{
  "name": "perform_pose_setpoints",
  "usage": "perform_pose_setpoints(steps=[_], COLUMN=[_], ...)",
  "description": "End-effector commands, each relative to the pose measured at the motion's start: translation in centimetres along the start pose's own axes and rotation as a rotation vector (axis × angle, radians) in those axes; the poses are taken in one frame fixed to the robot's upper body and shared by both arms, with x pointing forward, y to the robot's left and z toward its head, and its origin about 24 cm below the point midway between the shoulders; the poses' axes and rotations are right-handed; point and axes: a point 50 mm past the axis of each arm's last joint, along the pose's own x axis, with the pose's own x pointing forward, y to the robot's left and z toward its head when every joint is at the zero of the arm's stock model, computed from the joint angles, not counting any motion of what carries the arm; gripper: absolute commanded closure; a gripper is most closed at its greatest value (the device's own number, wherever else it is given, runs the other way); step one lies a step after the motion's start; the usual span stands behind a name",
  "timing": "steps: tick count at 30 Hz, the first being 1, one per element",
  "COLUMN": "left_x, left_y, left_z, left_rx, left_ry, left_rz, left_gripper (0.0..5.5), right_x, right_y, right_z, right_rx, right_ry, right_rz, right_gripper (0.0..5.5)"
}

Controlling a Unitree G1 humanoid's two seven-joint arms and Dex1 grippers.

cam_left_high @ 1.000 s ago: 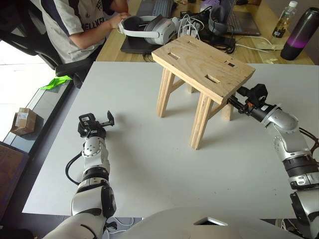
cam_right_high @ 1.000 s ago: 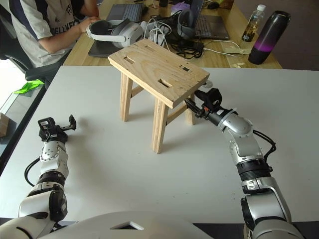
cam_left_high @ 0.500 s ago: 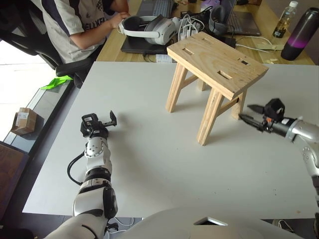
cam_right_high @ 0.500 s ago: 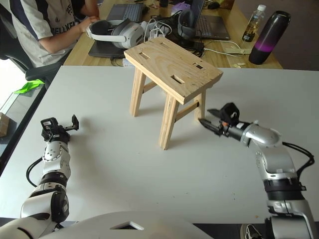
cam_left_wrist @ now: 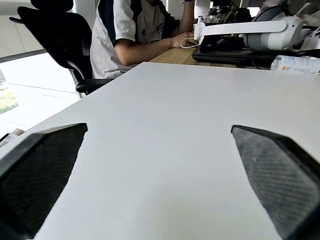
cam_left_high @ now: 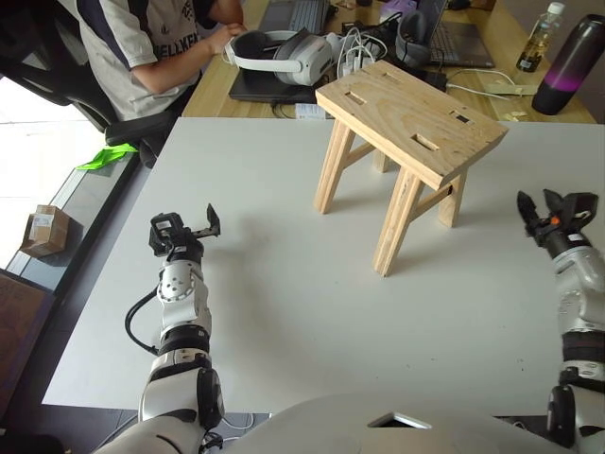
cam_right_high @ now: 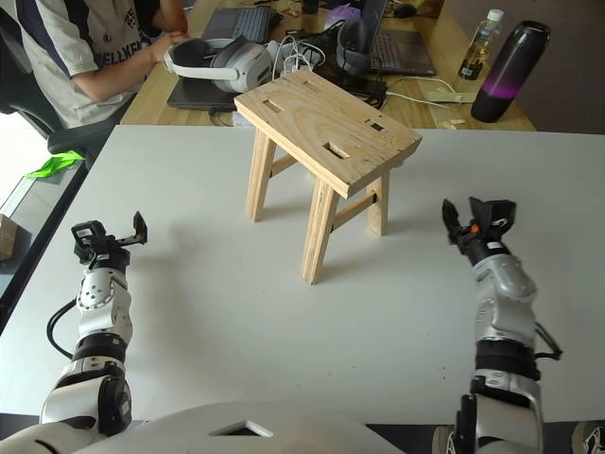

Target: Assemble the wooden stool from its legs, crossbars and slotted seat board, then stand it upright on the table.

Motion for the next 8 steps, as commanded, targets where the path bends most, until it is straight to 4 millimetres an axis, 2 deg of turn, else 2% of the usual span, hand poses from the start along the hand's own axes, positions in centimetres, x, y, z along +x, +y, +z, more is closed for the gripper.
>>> perform_pose_setpoints(steps=[1, 4, 5, 8], left_x=[1.7, 2.4, 2.3, 1.0], left_y=[-2.2, -4.8, -6.2, -9.6], left_z=[3.5, 7.3, 8.2, 9.1], left_rx=[-0.058, -0.093, -0.108, -0.128], left_ry=[-0.111, -0.233, -0.238, -0.182], left_rz=[-0.052, -0.093, -0.148, -0.282], left_gripper=[0.1, 0.1, 0.1, 0.1], right_x=[0.8, 2.5, 3.3, 4.3], right_y=[0.2, 1.0, 2.2, 5.8], right_z=[0.1, 3.1, 4.4, 7.2], right_rx=[-0.056, -0.063, -0.046, -0.048], right_ry=[-0.063, -0.175, -0.211, -0.268], right_rz=[-0.1, -0.115, -0.08, -0.007], right_gripper=[2.96, 2.96, 2.96, 2.96])
